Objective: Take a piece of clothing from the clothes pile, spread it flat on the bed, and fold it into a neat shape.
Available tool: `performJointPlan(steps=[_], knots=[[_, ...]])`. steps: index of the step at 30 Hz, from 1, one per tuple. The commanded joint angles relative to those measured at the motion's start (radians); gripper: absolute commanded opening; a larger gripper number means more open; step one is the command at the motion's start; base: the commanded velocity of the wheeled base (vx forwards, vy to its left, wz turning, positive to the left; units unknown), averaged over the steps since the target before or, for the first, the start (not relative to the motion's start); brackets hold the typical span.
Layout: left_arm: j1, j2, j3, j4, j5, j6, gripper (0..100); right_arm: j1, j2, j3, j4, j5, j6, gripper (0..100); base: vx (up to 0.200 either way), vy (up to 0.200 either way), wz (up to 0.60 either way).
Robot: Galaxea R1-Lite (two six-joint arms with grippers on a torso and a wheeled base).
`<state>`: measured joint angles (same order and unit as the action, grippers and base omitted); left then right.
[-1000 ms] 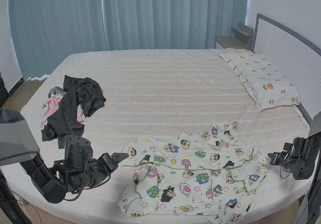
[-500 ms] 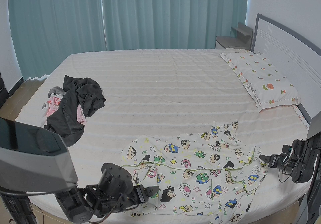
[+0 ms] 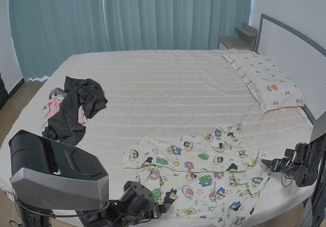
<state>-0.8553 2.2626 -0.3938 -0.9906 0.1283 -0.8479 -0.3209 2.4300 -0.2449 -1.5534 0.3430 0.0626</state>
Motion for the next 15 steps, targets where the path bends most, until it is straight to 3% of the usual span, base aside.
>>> performJointPlan(steps=[1, 6, 15], knots=[[0.007, 0.015, 0.015, 0.001, 0.051, 0.001, 100, 0.0, 0.003, -0.001, -0.017, 0.001, 0.0, 100, 0.0, 0.0, 0.0], [0.059, 0.035, 0.036, 0.023, 0.174, 0.036, 100, 0.0, 0.003, 0.001, -0.017, 0.001, 0.0, 100, 0.0, 0.0, 0.0], [0.119, 0.037, 0.069, 0.026, 0.286, 0.039, 100, 0.0, 0.009, 0.001, -0.017, 0.001, -0.001, 100, 0.0, 0.0, 0.0]])
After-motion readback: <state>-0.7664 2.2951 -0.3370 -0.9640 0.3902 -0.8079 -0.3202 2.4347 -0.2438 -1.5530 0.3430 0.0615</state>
